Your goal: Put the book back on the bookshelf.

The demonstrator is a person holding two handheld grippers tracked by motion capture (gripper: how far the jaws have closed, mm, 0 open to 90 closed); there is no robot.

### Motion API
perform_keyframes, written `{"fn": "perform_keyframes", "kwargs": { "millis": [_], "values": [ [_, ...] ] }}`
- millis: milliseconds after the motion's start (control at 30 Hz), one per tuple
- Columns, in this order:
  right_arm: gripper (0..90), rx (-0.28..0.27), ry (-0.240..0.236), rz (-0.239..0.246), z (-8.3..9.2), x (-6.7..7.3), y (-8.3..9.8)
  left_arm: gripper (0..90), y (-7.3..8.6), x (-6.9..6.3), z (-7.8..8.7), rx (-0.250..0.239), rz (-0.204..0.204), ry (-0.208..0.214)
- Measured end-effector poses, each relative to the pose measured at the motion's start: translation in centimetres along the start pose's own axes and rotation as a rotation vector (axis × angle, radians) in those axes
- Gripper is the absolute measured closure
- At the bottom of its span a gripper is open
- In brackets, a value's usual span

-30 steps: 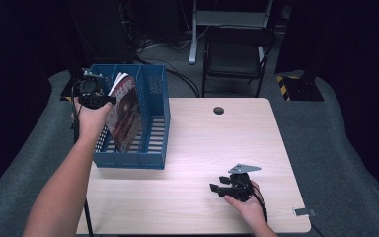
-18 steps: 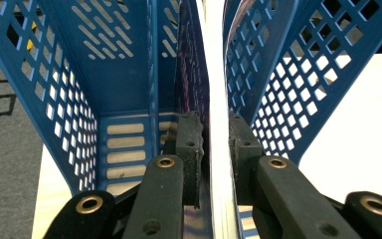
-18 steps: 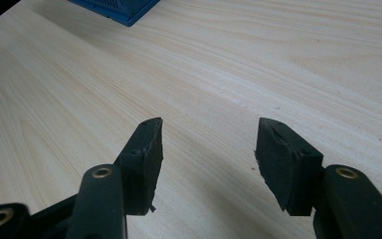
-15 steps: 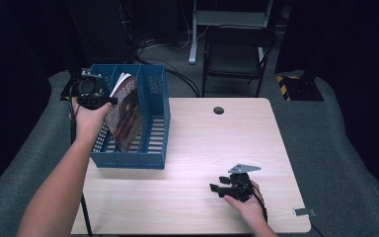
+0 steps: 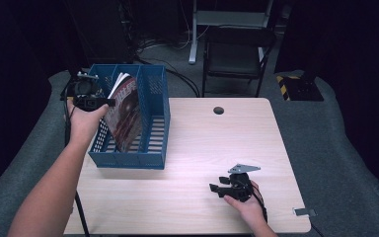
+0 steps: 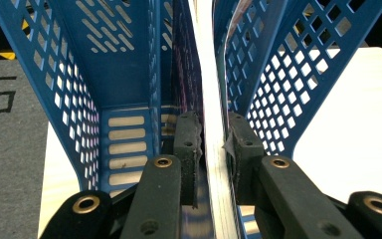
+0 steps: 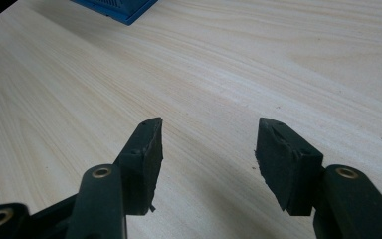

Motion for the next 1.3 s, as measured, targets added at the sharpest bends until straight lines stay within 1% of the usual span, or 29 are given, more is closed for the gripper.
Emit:
{"fn": "perform_keyframes", "kwargs": {
  "millis": [33,100,267,400,600,633,733,800,867,1033,1300],
  "values": [
    [43.8,0.003,-0.001,-0.001,-0.01,0.02,0.02,77.8,0.00,-0.02,0.09,0.003,-0.004,0.002],
    [43.8,0.007,-0.001,-0.006,-0.02,0.05,0.07,77.9,0.07,-0.12,0.20,0.010,0.000,0.008],
    [43.7,0.010,-0.001,-0.005,-0.07,0.10,0.12,79.3,0.04,-0.12,0.33,0.021,-0.008,0.007],
    [43.7,0.011,-0.001,-0.004,-0.08,0.06,0.13,79.5,0.03,-0.18,0.43,0.036,-0.025,-0.003],
    [43.6,0.017,-0.003,-0.010,-0.05,0.13,0.18,80.4,0.17,-0.19,0.45,0.060,-0.037,-0.004],
    [43.6,0.018,-0.002,-0.012,-0.05,0.13,0.20,81.0,0.15,-0.21,0.42,0.058,-0.034,-0.006],
    [43.6,0.019,-0.002,-0.013,-0.09,0.15,0.22,82.8,0.13,-0.11,0.48,0.072,-0.042,-0.014],
    [43.6,0.018,-0.004,-0.008,-0.13,0.13,0.21,83.2,0.08,-0.11,0.44,0.069,-0.036,-0.017],
    [43.6,0.017,-0.004,-0.009,-0.13,0.12,0.19,83.4,0.13,-0.01,0.51,0.081,-0.041,-0.020],
    [43.5,0.016,-0.004,-0.010,-0.15,0.11,0.18,83.9,-0.01,0.22,0.46,0.075,-0.014,-0.026],
    [43.5,0.019,-0.002,-0.013,-0.06,0.12,0.20,84.1,-0.04,0.41,0.46,0.057,0.006,-0.033]
  ]
}}
Point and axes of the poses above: each handheld gripper's, and its own axes: z roughly backward along the jaws, y roughly out of its underside, x roughly to its left, the point moved 8 cm from there along -z, roughly forward along the jaws, and after that the axes turned 2 degrees about z, right-handed, at the moved point
